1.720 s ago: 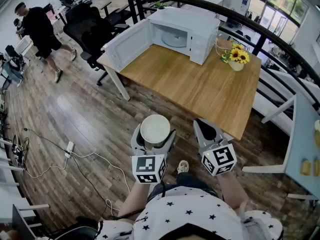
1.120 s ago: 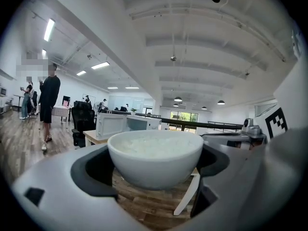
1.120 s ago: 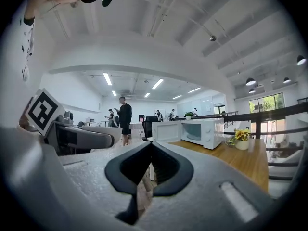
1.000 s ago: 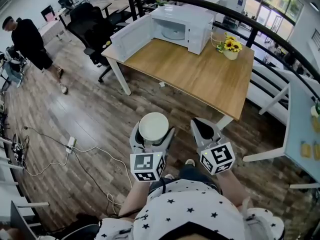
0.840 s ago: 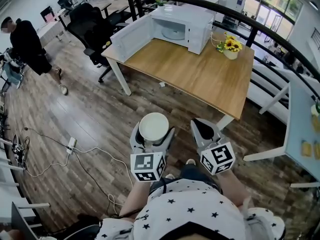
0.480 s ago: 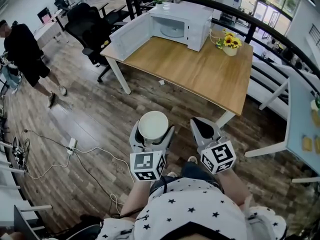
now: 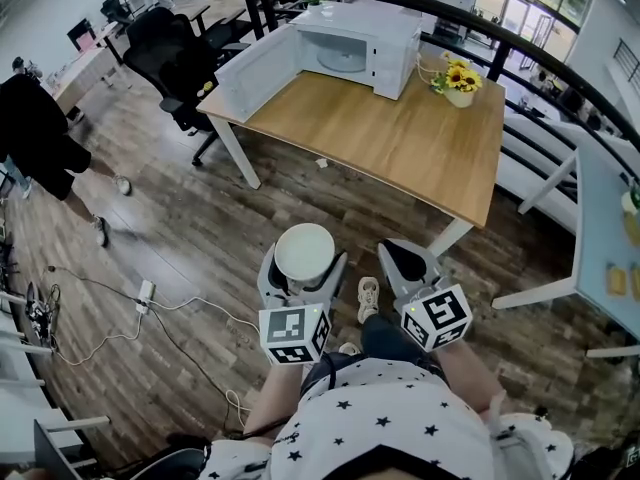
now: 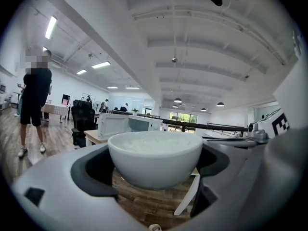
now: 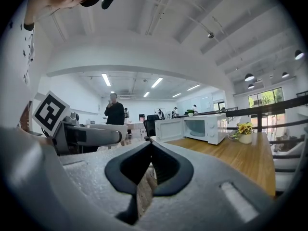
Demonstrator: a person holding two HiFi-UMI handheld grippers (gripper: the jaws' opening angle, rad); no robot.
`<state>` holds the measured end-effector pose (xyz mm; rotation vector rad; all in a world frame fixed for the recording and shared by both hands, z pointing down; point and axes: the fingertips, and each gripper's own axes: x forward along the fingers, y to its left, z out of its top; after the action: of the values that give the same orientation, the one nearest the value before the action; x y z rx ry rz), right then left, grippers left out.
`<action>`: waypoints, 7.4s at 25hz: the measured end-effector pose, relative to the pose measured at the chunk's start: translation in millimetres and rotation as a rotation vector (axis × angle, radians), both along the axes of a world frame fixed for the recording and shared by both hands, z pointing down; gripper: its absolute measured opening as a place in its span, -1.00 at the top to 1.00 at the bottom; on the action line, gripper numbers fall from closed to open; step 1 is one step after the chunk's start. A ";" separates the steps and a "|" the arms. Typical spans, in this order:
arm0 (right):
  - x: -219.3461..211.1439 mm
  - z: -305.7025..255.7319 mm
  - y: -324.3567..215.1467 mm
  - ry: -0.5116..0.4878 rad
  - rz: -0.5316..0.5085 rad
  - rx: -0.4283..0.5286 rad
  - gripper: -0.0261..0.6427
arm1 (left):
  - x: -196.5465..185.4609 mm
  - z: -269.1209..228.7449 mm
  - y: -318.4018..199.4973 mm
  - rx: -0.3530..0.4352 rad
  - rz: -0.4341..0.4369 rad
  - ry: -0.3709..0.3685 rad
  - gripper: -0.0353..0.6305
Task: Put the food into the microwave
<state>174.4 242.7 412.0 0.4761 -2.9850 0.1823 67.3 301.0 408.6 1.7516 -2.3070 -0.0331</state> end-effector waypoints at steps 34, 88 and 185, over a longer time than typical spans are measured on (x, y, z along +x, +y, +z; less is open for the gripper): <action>-141.5 -20.9 -225.1 -0.002 -0.071 0.046 0.90 | -131.7 -22.8 -216.3 0.015 -0.055 -0.020 -0.62; -302.8 4.2 -498.7 0.062 0.138 -0.002 0.90 | -307.1 16.7 -541.2 -0.056 0.189 -0.026 -0.62; -340.5 87.4 -561.5 0.197 0.311 -0.175 0.90 | -374.3 192.8 -772.9 -0.422 0.326 -0.110 -0.62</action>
<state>-166.1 -318.8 499.4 0.8781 -2.6588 0.3944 -307.0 -472.0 601.5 1.9009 -1.8813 0.5764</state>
